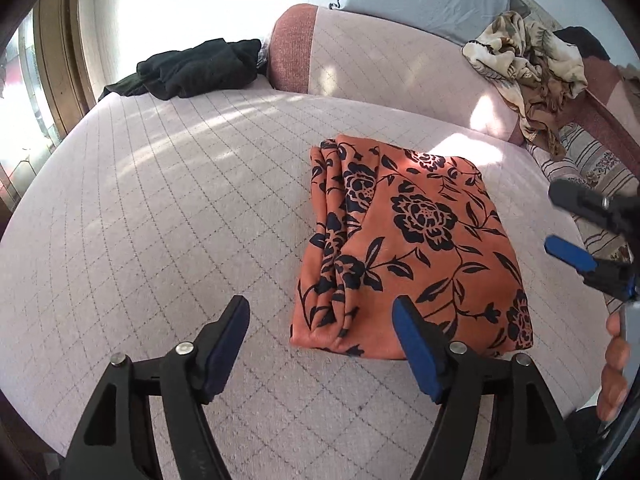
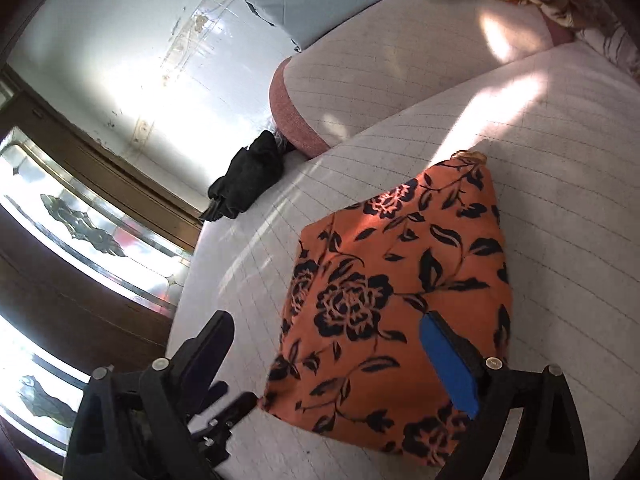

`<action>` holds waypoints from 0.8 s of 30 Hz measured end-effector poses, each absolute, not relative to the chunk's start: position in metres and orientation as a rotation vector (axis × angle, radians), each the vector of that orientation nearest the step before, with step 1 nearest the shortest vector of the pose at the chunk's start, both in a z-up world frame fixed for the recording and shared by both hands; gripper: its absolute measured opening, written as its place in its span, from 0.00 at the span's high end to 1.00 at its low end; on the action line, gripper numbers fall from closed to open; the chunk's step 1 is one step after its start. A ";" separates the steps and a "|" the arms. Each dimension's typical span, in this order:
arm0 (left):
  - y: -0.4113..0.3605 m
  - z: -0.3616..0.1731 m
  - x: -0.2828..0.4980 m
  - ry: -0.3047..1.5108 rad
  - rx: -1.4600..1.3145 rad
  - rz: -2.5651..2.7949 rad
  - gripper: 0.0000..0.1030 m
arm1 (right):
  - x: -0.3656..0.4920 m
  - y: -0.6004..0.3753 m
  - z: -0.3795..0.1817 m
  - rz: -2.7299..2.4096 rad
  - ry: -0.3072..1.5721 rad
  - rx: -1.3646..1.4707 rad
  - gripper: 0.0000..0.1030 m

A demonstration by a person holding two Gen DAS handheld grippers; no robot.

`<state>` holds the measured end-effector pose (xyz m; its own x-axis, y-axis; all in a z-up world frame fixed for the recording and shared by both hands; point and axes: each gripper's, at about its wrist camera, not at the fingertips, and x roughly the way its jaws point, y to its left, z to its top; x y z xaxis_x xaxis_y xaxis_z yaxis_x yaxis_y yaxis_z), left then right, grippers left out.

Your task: Fold small clothes

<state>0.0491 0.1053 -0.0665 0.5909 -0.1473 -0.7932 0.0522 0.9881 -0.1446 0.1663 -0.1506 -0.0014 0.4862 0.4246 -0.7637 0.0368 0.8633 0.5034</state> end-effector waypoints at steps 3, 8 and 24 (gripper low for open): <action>0.103 -0.060 0.021 0.871 -0.057 -0.057 0.14 | 0.122 -0.138 0.000 0.148 1.072 0.279 0.07; 0.104 -0.063 -0.007 0.876 -0.013 0.005 0.12 | 0.060 -0.130 -0.024 0.021 1.174 0.045 0.07; 0.107 -0.035 -0.032 0.844 -0.041 0.028 0.12 | 0.011 -0.095 0.021 -0.044 1.023 -0.156 0.01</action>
